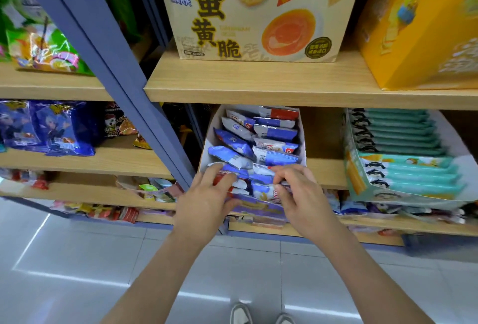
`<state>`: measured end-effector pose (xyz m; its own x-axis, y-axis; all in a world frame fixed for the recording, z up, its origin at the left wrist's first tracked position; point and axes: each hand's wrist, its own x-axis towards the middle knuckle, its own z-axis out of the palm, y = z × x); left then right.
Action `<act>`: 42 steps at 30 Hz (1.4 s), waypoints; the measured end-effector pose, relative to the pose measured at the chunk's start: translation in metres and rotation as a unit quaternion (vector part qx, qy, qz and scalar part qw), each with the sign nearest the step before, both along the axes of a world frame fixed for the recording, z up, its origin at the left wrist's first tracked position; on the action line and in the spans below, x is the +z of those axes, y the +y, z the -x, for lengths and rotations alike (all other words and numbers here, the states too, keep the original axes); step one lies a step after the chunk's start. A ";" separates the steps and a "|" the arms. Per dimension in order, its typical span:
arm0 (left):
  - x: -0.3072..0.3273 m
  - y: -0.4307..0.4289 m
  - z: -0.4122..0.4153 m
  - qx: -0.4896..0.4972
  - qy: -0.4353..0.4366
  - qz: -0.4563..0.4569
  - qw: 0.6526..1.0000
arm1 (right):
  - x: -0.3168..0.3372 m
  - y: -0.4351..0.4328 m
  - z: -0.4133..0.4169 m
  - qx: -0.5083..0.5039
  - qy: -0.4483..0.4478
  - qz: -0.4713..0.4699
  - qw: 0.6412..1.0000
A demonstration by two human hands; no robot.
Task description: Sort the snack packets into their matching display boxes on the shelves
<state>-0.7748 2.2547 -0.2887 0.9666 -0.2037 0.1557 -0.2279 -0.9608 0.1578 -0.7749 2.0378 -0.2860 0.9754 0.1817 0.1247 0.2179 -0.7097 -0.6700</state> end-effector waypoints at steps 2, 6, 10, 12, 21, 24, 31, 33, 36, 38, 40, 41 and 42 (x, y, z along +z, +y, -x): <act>0.000 -0.006 -0.003 0.029 -0.016 -0.007 0.999 | -0.005 -0.003 0.004 -0.010 -0.030 0.013 0.999; 0.001 -0.014 -0.020 0.044 -0.019 -0.038 0.998 | -0.005 -0.002 0.012 -0.060 -0.006 -0.020 0.998; 0.005 -0.031 -0.037 0.083 0.024 -0.037 0.996 | -0.002 -0.002 0.003 -0.082 0.099 -0.056 0.990; 0.006 -0.037 -0.045 0.097 0.025 -0.033 0.994 | 0.002 -0.005 -0.005 -0.081 0.131 -0.046 0.987; 0.001 -0.057 -0.058 0.103 -0.038 -0.028 0.993 | 0.027 -0.091 0.034 -0.236 -0.003 -0.093 0.967; 0.007 -0.096 -0.029 -0.003 -0.082 0.029 0.996 | 0.023 -0.141 0.050 -0.337 -0.049 -0.080 0.937; 0.021 -0.235 0.004 -0.138 0.073 0.099 0.983 | 0.013 -0.235 0.044 -0.410 0.026 -0.113 0.904; 0.016 -0.263 -0.001 -0.160 0.082 0.053 0.982 | 0.010 -0.247 0.036 -0.397 0.080 -0.143 0.903; 0.005 -0.285 -0.009 -0.132 0.107 -0.010 0.985 | -0.003 -0.262 0.029 -0.363 0.127 -0.143 0.912; 0.002 -0.289 -0.012 -0.088 0.104 -0.024 0.990 | -0.005 -0.272 0.028 -0.349 0.118 -0.126 0.921; 0.003 -0.287 -0.015 -0.056 0.100 -0.023 0.993 | -0.003 -0.275 0.028 -0.344 0.118 -0.110 0.925; 0.005 -0.285 -0.016 -0.038 0.099 -0.018 0.994 | -0.002 -0.275 0.028 -0.332 0.124 -0.114 0.928; 0.007 -0.283 -0.018 -0.019 0.099 -0.013 0.995 | -0.001 -0.273 0.027 -0.316 0.129 -0.124 0.932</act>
<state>-0.7570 1.9719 -0.2816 0.9691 -0.2428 -0.0433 -0.2317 -0.9564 0.1779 -0.8017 1.7647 -0.2867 0.8814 -0.4419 -0.1666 -0.3813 -0.4576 -0.8033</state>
